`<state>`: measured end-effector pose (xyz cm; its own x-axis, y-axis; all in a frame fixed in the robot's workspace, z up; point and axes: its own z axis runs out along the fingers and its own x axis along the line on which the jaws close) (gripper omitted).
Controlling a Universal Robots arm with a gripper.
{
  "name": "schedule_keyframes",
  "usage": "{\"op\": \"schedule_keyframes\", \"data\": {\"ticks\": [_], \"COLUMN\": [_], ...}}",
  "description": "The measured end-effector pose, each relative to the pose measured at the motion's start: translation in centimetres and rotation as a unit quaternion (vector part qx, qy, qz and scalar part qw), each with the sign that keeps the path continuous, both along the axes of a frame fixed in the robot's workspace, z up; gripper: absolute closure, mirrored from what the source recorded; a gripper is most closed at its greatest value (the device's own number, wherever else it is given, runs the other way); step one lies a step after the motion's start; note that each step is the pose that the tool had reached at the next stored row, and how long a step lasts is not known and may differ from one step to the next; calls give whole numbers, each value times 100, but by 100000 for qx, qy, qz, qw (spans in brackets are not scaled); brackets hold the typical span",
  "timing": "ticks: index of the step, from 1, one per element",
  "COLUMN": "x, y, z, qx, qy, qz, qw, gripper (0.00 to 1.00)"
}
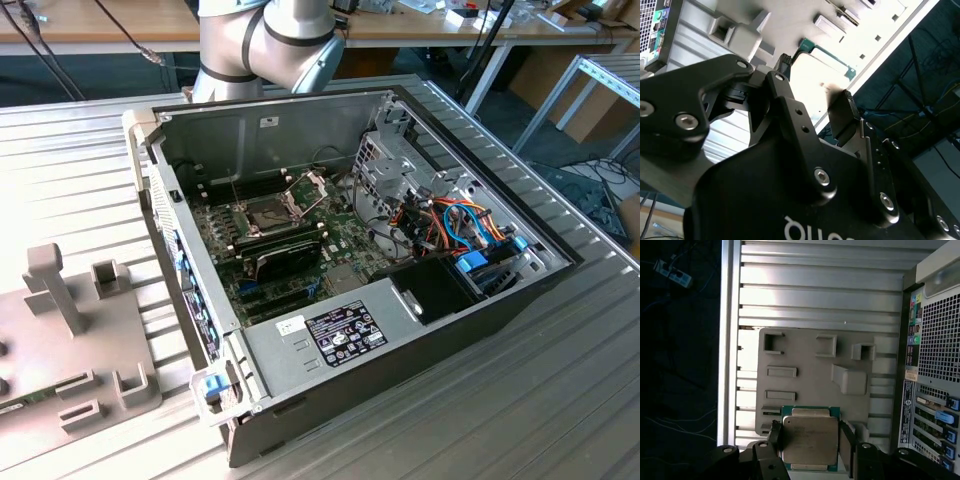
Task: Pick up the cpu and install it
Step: 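Pick up the cpu and move it towards the insertion slot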
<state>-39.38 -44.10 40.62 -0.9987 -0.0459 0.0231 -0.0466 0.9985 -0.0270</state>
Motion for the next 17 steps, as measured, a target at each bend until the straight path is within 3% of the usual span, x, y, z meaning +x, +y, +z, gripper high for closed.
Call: {"op": "schedule_keyframes", "data": {"ticks": [3, 4, 8, 17], "x": [347, 390, 505, 660], "y": [0, 0, 0, 0], "z": [0, 0, 0, 0], "qx": [2, 0, 2, 0], "qy": [-1, 1, -2, 2], "qz": [4, 1, 3, 1], "qw": [100000, 100000, 100000, 100000], "gripper": [45, 45, 45, 45]}}
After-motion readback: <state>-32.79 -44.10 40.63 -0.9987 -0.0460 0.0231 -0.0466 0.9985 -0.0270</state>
